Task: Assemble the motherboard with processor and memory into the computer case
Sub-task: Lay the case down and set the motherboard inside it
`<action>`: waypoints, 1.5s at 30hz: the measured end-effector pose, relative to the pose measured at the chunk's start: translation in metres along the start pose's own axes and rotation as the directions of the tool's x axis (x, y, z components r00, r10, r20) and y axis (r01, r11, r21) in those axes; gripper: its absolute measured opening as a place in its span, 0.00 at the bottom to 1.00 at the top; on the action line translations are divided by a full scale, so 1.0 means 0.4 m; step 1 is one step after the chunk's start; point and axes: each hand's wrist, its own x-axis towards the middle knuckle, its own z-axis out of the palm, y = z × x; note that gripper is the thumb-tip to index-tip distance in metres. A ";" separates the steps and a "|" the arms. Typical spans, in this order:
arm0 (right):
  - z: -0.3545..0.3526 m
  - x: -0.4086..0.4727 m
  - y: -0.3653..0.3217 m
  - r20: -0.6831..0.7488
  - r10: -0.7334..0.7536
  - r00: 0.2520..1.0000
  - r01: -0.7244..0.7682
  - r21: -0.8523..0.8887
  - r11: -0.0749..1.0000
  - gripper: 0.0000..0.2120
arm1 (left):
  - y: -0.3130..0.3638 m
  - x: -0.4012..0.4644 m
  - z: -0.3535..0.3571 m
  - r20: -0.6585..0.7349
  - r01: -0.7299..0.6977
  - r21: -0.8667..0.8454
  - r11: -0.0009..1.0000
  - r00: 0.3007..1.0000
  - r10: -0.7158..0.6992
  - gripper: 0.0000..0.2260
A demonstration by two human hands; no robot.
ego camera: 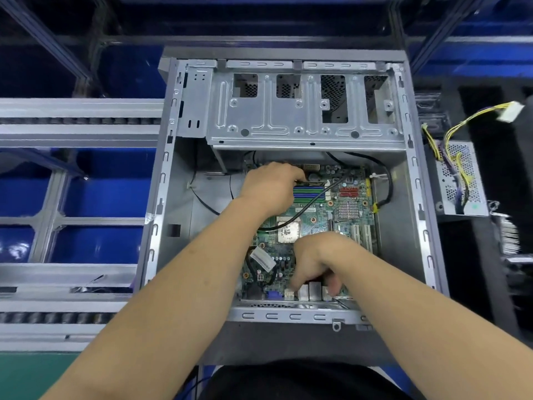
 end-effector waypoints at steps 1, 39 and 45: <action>0.001 0.004 0.003 0.019 0.010 1.000 -0.011 0.043 0.999 0.20 | -0.002 0.000 -0.003 0.010 -0.004 -0.014 1.000 1.000 0.004 0.18; -0.046 0.070 0.122 -0.871 0.136 0.471 -0.076 0.114 0.991 0.16 | -0.051 -0.034 -0.040 -0.015 0.011 -0.061 0.998 1.000 -0.012 0.13; -0.049 0.071 0.110 -0.877 0.150 0.456 -0.135 0.098 0.986 0.09 | -0.061 -0.027 -0.031 -0.025 0.013 -0.086 0.996 1.000 -0.015 0.10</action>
